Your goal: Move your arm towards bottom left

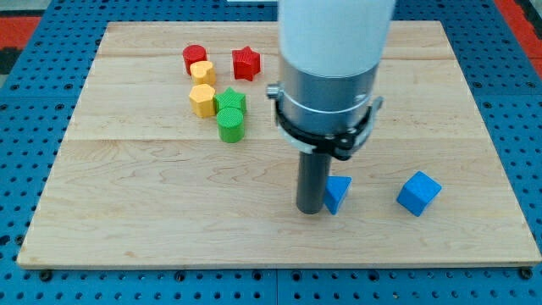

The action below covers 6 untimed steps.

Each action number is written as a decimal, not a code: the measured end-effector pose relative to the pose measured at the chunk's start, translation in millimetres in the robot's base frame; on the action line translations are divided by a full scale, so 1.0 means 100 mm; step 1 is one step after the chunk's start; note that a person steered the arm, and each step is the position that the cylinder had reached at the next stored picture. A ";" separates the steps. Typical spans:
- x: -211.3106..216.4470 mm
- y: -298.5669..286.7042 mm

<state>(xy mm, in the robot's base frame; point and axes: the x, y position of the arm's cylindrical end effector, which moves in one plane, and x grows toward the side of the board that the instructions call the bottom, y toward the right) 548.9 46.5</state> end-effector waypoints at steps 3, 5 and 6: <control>-0.15 0.02; -0.98 -0.30; -1.48 -0.34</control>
